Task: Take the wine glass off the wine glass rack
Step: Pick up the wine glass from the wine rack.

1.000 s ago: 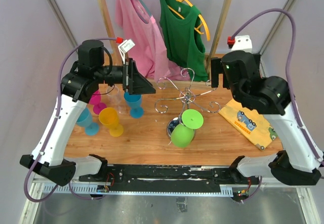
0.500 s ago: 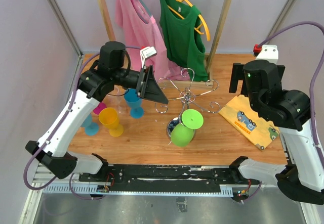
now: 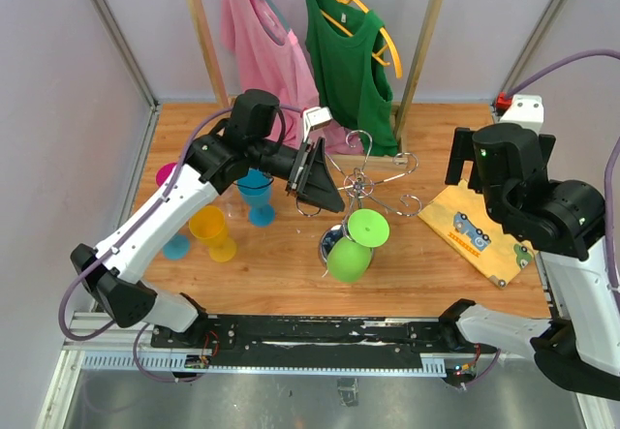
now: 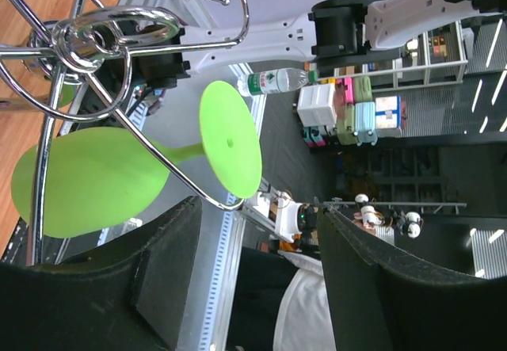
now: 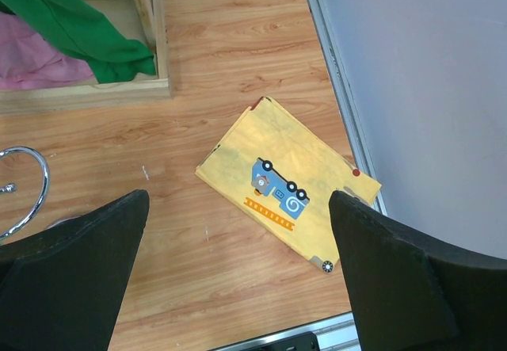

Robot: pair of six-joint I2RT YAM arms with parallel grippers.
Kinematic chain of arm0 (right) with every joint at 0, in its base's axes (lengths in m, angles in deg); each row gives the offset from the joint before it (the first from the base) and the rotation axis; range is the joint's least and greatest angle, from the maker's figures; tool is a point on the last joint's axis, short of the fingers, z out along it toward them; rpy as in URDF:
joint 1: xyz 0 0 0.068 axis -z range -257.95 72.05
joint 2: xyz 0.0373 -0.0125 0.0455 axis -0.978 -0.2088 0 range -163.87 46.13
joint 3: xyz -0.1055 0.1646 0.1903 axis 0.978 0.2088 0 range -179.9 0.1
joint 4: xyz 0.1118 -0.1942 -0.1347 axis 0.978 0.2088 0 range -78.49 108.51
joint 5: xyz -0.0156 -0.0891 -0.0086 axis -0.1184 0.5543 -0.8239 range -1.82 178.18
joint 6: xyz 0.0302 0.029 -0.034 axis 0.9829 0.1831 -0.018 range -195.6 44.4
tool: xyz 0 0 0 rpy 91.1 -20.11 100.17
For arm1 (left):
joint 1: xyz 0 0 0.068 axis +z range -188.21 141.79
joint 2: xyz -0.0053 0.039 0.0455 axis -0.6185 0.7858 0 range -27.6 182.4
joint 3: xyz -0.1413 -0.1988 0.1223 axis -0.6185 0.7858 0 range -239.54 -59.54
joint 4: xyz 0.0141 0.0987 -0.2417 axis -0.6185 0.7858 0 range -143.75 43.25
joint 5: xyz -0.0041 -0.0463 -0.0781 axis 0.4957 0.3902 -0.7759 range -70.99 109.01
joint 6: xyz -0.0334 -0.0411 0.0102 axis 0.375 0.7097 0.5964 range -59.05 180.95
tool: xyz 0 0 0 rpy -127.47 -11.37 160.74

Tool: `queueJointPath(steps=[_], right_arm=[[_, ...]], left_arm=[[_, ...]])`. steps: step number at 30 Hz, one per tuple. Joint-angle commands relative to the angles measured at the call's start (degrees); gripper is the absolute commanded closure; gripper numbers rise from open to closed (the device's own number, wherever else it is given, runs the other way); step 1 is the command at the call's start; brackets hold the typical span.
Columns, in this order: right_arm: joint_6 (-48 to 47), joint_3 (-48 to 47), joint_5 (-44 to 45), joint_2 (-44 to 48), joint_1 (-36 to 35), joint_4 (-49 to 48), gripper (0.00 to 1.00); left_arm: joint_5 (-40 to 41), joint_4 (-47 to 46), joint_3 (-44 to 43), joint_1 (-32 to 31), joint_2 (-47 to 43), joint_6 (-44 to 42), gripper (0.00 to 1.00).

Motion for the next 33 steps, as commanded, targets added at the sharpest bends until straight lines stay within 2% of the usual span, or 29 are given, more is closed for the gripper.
queueJointPath(steps=[1,17,33], right_arm=[[1.4,0.9,1.7,0.8,1.7,1.1,0.02],[3.6,4.8,1.5,4.9,1.7,1.3,0.02],[4.4,5.2,-0.3,5.1,1.7,1.9,0.02]], left_arm=[[0.4,-1.5,-0.1,-1.1,1.1,1.2,0.36],[1.4,-1.6,-5.9,-2.8,5.9,0.6,0.36],[1.8,-1.7,-1.3,-3.2,0.9,-0.8,0.37]])
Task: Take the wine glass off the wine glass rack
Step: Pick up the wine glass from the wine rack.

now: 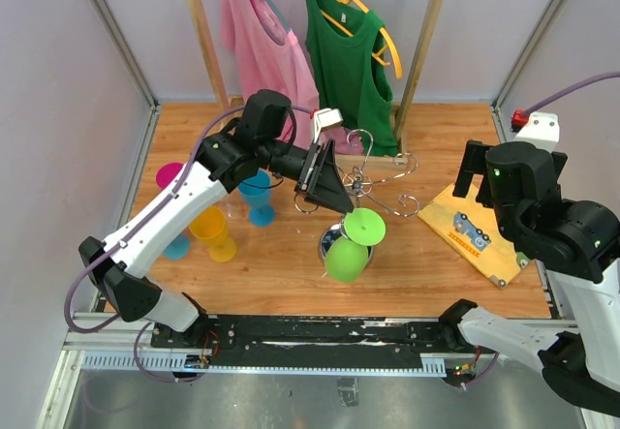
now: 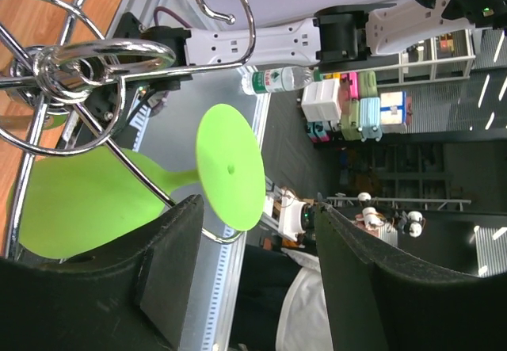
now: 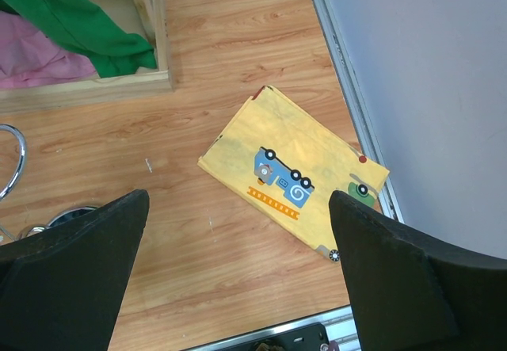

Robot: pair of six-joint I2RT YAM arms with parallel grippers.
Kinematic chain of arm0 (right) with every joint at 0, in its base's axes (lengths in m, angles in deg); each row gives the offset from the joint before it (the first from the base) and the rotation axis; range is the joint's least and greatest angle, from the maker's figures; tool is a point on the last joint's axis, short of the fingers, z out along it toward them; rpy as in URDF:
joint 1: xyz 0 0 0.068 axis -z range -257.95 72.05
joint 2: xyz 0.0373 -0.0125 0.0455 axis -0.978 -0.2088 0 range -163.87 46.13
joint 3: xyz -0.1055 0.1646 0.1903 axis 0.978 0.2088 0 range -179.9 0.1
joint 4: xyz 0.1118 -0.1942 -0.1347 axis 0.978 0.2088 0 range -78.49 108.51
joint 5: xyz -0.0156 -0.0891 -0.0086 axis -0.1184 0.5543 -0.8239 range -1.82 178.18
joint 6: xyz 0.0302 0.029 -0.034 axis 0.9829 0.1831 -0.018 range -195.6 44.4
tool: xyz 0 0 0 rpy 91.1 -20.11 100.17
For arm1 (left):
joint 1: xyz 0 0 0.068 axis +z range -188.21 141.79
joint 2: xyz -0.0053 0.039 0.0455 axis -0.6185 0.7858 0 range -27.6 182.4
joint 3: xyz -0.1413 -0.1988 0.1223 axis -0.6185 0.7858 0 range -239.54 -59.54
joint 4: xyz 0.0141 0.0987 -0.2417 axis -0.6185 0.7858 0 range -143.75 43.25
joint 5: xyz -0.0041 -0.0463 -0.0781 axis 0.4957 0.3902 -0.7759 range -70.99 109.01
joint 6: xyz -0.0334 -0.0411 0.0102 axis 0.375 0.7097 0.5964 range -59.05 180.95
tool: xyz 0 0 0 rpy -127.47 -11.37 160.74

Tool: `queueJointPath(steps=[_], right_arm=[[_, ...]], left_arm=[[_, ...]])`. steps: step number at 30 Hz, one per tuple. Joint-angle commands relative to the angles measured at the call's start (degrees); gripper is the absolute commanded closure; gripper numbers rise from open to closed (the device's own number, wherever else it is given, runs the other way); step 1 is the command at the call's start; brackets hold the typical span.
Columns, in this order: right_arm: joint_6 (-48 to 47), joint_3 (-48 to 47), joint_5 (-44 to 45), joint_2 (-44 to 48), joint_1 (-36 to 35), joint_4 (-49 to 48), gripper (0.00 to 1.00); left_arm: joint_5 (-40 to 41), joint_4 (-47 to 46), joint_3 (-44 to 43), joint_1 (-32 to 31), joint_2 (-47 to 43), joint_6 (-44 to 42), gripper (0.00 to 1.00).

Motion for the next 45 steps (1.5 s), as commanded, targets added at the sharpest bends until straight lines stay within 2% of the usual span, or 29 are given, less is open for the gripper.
queueJointPath(steps=[1,21,45], right_arm=[[1.3,0.5,-0.2,0.0,1.7,1.3,0.01],[1.8,-0.2,-0.4,0.2,1.6,2.0,0.01],[3.3,2.4,-0.5,1.7,1.7,2.0,0.02]], left_arm=[[0.0,-1.3,0.6,-0.8,-2.7,-1.2,0.38],[6.4,4.2,-1.4,-0.8,-2.3,-5.5,0.39],[6.6,4.5,-4.1,-2.2,0.6,-6.0,0.40]])
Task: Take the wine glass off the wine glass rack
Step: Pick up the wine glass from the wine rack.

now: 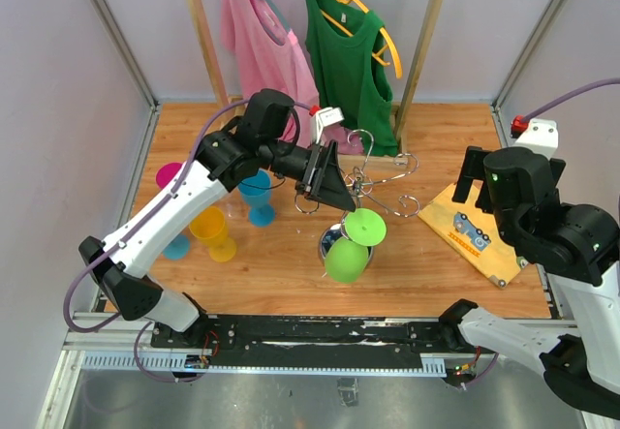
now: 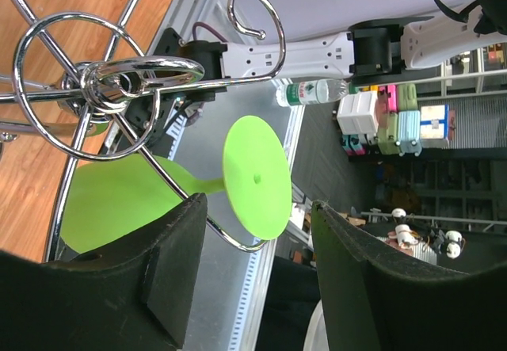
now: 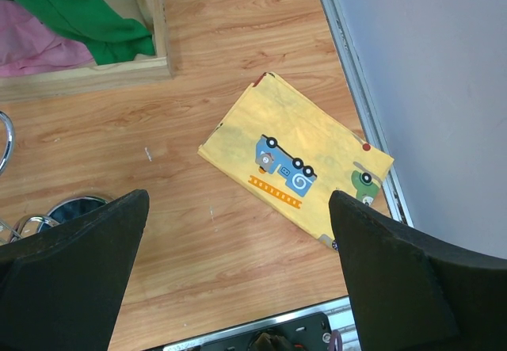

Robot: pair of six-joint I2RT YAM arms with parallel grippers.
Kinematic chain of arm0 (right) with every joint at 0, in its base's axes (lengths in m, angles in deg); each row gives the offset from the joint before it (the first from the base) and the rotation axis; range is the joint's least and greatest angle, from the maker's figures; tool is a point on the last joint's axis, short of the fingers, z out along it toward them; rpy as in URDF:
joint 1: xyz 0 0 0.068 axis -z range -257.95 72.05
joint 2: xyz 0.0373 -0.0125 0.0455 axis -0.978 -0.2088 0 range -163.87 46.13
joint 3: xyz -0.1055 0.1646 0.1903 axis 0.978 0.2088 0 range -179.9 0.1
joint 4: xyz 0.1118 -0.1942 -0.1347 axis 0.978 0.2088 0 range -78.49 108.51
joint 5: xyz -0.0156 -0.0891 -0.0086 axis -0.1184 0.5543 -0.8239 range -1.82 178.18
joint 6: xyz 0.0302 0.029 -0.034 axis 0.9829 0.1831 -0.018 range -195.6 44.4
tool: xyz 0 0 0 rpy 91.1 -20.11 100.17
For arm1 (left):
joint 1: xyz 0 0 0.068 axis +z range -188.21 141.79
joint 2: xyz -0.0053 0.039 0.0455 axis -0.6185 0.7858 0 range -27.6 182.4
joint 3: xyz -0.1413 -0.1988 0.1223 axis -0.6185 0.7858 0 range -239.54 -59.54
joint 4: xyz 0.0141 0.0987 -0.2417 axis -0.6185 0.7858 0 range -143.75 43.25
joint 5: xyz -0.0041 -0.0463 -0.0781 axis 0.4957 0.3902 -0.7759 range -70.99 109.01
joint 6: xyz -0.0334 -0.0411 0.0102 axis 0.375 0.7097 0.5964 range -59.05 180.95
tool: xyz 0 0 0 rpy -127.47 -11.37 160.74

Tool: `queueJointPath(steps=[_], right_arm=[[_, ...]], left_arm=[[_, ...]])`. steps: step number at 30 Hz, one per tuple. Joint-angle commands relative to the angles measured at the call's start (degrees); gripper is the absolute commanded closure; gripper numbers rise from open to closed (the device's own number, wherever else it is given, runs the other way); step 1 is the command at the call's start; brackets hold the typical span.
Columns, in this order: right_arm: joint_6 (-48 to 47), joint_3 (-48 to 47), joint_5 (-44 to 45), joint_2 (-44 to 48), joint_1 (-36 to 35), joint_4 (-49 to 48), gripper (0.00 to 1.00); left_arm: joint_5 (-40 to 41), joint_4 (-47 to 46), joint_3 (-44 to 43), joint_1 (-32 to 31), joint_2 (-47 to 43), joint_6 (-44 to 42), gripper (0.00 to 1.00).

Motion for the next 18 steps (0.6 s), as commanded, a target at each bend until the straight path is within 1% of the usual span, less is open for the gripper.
queueJointPath(steps=[1,18], right_arm=[[1.4,0.4,0.4,0.6,1.6,0.7,0.02],[2.7,1.9,0.4,2.8,1.6,1.5,0.02]], left_arm=[[-0.2,0.1,-1.4,-1.3,0.5,-1.0,0.41],[-0.5,0.1,-1.7,-3.6,1.6,-1.8,0.41]])
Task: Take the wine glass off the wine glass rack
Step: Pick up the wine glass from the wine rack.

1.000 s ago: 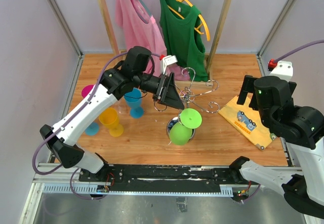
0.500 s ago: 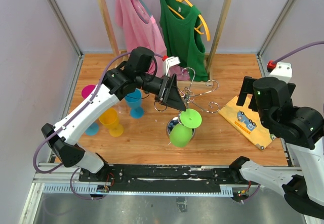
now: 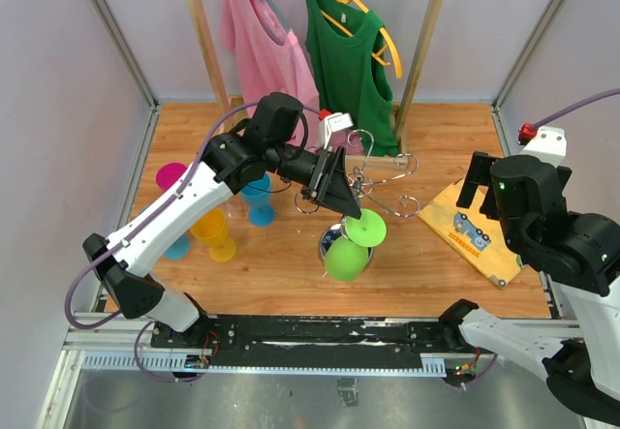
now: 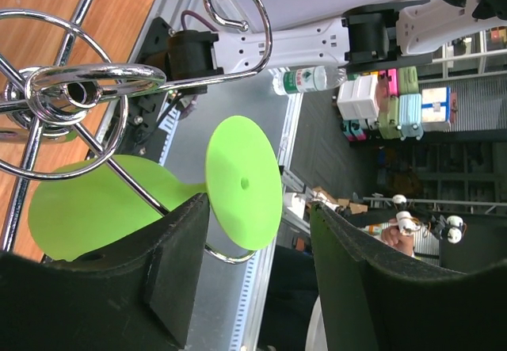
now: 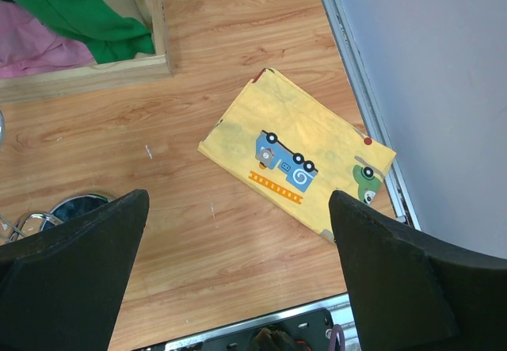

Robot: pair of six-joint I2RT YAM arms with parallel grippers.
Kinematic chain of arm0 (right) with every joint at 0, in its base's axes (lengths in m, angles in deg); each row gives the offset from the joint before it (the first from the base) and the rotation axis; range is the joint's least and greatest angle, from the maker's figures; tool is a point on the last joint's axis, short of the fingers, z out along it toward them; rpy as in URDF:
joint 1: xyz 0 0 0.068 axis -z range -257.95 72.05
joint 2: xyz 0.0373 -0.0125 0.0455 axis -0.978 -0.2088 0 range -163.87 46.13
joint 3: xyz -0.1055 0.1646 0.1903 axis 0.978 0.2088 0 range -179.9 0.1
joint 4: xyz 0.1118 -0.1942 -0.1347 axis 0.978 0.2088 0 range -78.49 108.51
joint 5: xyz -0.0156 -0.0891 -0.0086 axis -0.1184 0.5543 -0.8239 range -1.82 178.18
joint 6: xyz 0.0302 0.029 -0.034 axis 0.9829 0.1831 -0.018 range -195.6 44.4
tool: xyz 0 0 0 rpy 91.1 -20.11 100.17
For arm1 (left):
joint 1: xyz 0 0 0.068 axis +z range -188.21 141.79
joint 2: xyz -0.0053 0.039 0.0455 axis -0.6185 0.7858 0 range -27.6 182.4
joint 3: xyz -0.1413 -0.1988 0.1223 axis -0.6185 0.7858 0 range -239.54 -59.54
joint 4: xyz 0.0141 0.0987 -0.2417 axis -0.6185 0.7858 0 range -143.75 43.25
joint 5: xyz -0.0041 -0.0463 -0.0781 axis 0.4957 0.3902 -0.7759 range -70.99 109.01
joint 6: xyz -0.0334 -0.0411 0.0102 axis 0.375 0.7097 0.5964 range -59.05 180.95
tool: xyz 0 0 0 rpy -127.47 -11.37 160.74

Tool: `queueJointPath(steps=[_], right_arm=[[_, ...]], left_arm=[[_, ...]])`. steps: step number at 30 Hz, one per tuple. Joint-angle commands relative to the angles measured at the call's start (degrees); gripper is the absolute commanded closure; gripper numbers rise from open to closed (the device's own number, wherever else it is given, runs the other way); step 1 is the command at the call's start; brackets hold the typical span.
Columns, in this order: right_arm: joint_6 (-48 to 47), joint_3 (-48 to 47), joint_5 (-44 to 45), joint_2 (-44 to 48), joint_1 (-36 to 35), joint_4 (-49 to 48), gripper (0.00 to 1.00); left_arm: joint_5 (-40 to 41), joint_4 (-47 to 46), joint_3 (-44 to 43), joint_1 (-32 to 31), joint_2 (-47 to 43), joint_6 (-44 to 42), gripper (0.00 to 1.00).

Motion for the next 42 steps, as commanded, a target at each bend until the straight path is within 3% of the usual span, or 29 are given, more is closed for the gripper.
queueJointPath(steps=[1,24,35,40,42], right_arm=[[1.4,0.5,0.5,0.5,1.6,0.9,0.02],[1.4,-0.3,1.3,1.1,1.7,1.8,0.02],[1.8,0.6,1.6,1.7,1.6,1.9,0.02],[2.2,1.4,1.5,2.2,1.7,1.9,0.02],[2.2,1.5,1.5,2.3,1.7,1.9,0.01]], left_arm=[[-0.6,0.2,-0.9,-0.9,0.7,-1.1,0.41],[-0.6,1.0,1.7,-1.5,0.8,-2.3,0.57],[0.0,1.8,2.3,-1.6,0.9,-3.3,0.76],[0.1,2.0,2.3,-1.6,0.9,-3.3,0.97],[0.1,2.2,2.0,-1.6,0.9,-3.1,1.00]])
